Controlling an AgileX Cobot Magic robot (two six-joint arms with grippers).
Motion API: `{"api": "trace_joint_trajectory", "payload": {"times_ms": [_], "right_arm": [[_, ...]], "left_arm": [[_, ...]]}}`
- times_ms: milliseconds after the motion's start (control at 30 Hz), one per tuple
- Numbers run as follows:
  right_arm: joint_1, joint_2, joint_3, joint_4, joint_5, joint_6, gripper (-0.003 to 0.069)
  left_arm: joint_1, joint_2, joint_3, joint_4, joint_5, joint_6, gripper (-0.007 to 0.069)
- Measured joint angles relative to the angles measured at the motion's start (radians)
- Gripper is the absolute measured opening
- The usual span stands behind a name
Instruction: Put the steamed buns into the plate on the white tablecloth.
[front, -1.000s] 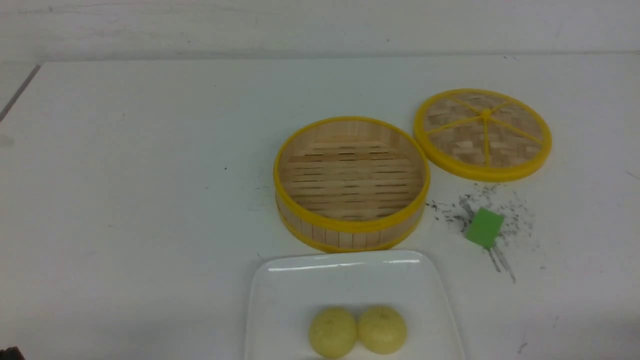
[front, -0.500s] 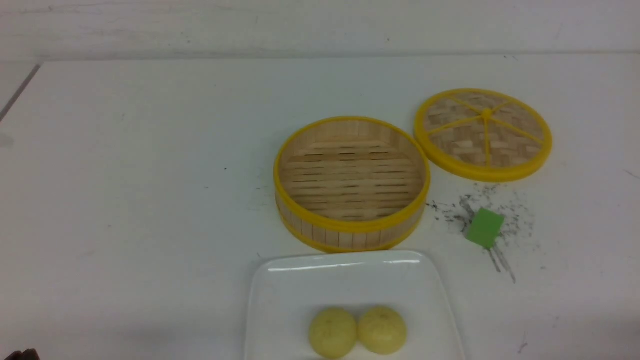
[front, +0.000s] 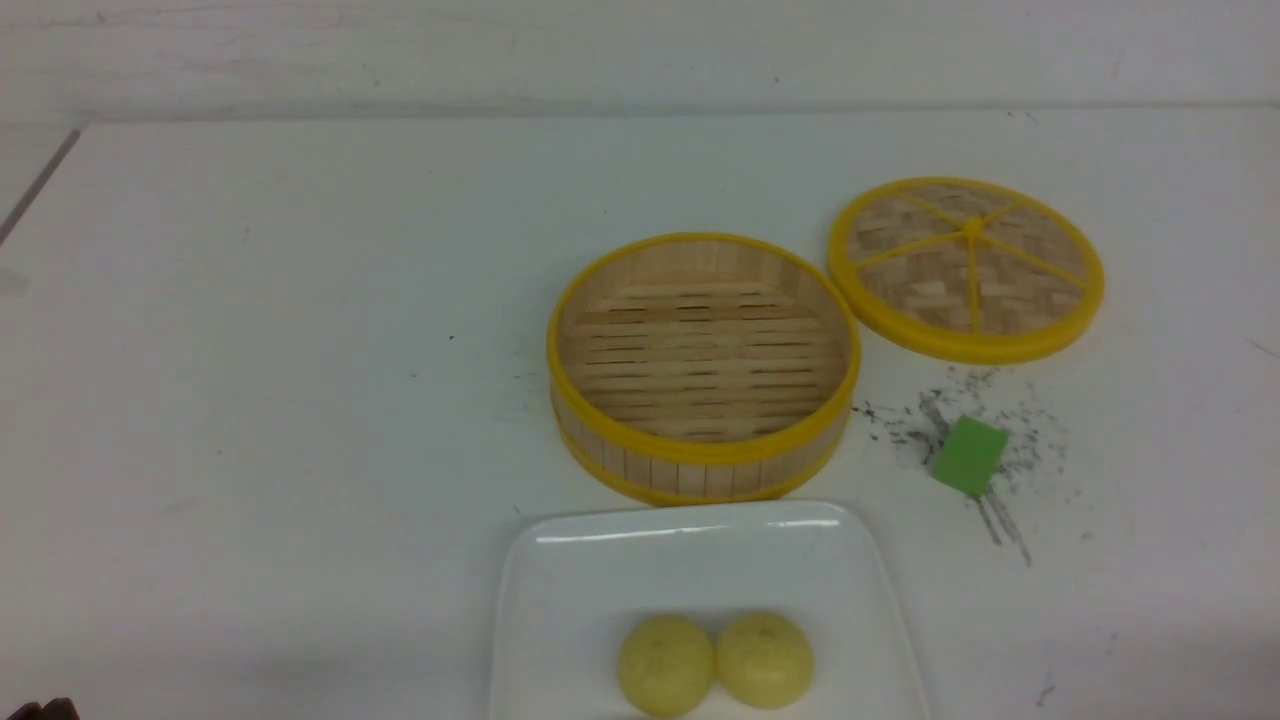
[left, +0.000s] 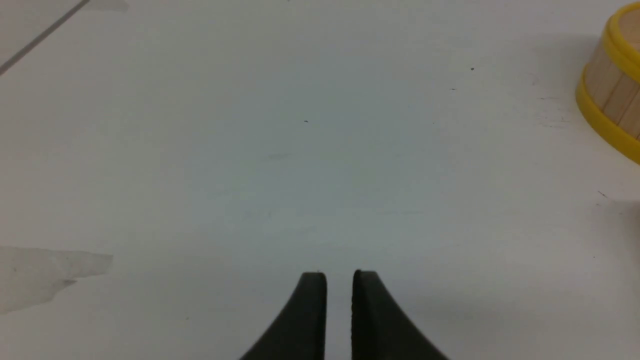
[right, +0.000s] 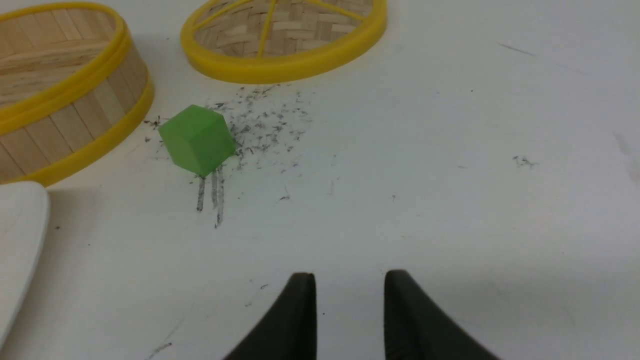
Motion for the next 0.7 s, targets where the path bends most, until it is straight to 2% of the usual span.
{"api": "trace_joint_trajectory", "payload": {"times_ms": [700], "right_arm": [[0.0,0.0,0.0,0.0,0.0,0.0,0.0234]], "left_arm": [[0.0,0.0,0.0,0.0,0.0,0.0,0.0125]]}}
